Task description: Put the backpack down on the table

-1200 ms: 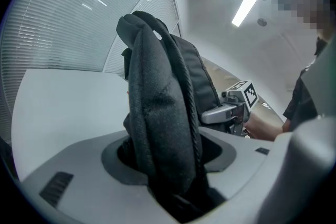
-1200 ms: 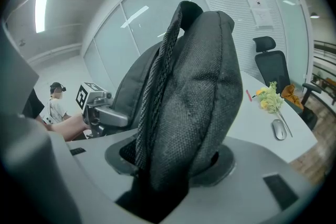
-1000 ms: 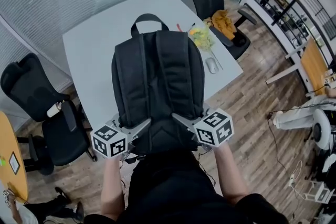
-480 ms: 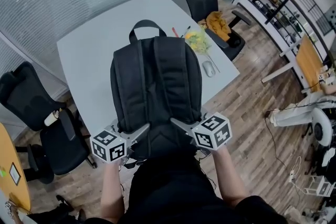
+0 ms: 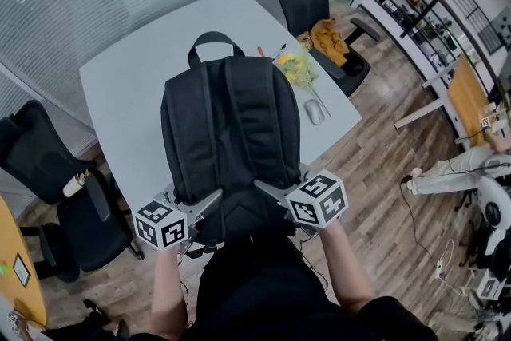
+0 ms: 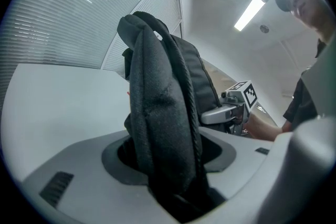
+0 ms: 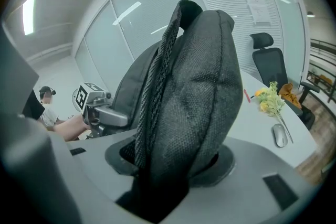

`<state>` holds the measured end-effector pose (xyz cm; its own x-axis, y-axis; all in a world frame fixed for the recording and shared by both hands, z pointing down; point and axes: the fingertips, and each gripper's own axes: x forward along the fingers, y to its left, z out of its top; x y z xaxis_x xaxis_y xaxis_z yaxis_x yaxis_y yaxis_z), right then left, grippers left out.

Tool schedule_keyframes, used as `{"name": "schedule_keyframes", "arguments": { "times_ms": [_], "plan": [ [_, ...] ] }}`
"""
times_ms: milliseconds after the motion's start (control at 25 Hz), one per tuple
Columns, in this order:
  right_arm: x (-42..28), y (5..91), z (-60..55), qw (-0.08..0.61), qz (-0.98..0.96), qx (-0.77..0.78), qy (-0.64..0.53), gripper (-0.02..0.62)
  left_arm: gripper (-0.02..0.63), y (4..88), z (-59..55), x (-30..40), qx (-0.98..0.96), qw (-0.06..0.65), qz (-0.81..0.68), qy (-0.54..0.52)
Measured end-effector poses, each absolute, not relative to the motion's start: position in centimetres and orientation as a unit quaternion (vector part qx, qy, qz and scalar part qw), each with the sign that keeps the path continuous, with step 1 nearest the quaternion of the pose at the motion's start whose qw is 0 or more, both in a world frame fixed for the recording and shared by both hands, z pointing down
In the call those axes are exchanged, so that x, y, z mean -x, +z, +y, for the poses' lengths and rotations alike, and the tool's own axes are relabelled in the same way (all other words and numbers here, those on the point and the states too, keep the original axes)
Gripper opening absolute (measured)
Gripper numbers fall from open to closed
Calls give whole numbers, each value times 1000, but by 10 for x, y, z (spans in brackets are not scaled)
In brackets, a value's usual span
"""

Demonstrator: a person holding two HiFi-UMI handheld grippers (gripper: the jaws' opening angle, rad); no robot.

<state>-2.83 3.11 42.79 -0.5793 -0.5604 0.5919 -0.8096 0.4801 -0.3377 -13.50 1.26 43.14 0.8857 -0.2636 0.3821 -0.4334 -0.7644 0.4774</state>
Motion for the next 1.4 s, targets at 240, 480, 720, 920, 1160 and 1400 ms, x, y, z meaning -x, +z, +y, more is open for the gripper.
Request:
{"name": "schedule_keyframes", "arguments": {
  "times_ms": [240,480,720,920,1160,1400],
  "plan": [
    [22,435,8,209,-839,-395,312,224,244,437,-7,130,-921,298,-200,153],
    [12,440,-26,210,-846,-371,321,224,244,440,-37,119,-912,307,-220,161],
    [-3,446,-64,216,-849,-348,333,224,244,445,-69,104,-902,321,-237,167],
    [-22,455,-97,224,-851,-330,342,224,244,452,-99,85,-893,335,-250,170],
    [-40,470,-135,233,-850,-312,354,222,242,469,-132,67,-881,356,-259,173],
    [-52,488,-169,232,-845,-285,388,218,239,484,-163,55,-866,377,-271,183]
  ]
}}
